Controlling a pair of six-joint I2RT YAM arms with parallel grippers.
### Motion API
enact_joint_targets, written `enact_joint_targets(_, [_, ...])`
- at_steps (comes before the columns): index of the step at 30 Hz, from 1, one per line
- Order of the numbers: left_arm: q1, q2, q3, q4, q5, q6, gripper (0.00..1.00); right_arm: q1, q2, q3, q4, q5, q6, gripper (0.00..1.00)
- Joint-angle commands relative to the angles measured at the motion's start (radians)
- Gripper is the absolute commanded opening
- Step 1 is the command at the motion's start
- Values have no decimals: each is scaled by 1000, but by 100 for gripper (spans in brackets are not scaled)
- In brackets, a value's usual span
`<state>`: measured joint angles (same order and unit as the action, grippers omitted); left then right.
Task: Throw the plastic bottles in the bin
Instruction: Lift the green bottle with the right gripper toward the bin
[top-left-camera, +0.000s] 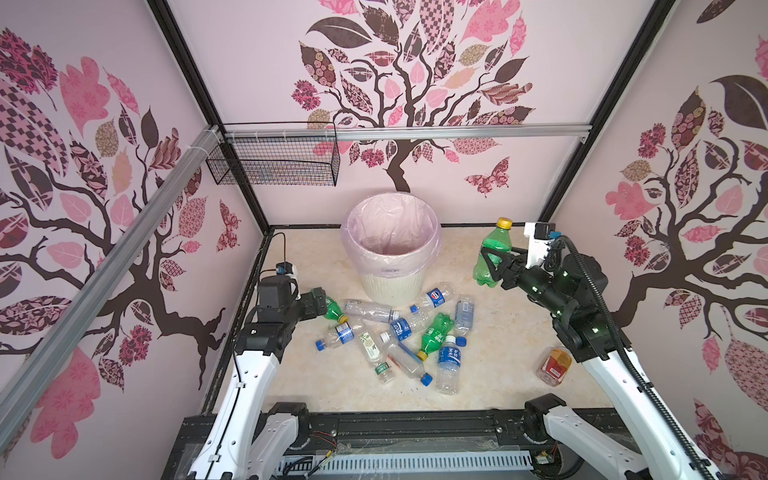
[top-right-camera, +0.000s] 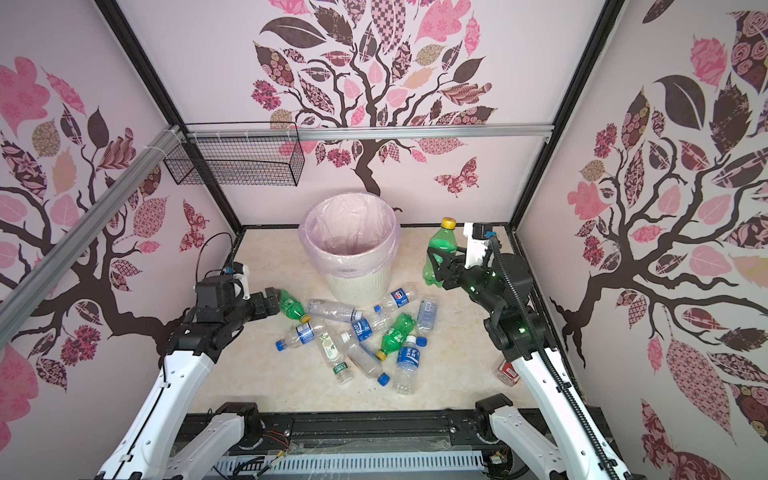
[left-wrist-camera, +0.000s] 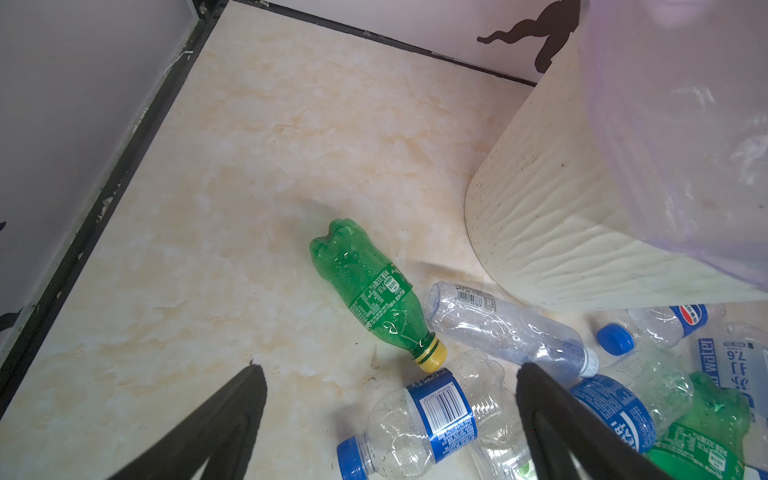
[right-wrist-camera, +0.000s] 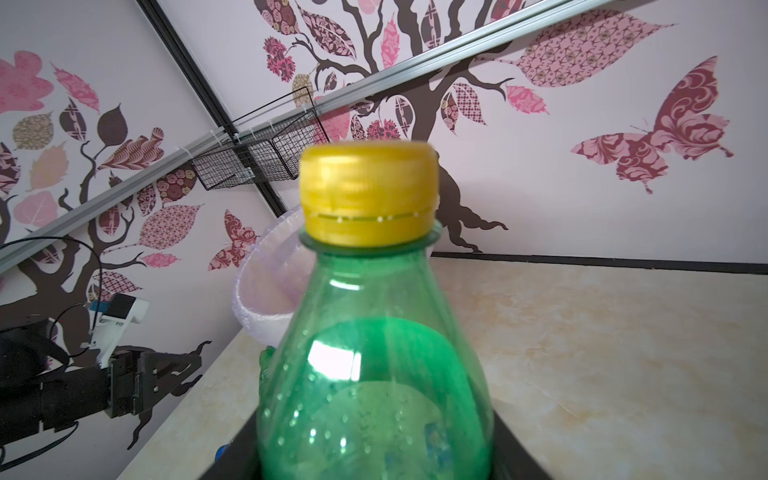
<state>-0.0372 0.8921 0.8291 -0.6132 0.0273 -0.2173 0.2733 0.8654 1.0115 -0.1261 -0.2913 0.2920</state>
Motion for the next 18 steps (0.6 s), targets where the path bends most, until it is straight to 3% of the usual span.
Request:
enact_joint_targets(1, [5,4,-15,27,3,-1,98,3,47,40,56,-83,9,51])
enact_joint_targets(6, [5,-2,-15,24,1,1,98,12,309,296,37,-219,12,51])
enact_joint_targets(11, [5,-19,-19,16,-9,1,98,111,690,722,-127,-208,-42,51])
enact_joint_targets(15, [6,-21,-16,-2,-17,4,98,146,943,1079,-402,-211,-86,75])
enact_joint_targets(18, [5,-20,-10,-11,-20,9,98,147,965,1105,-451,-195,-93,81])
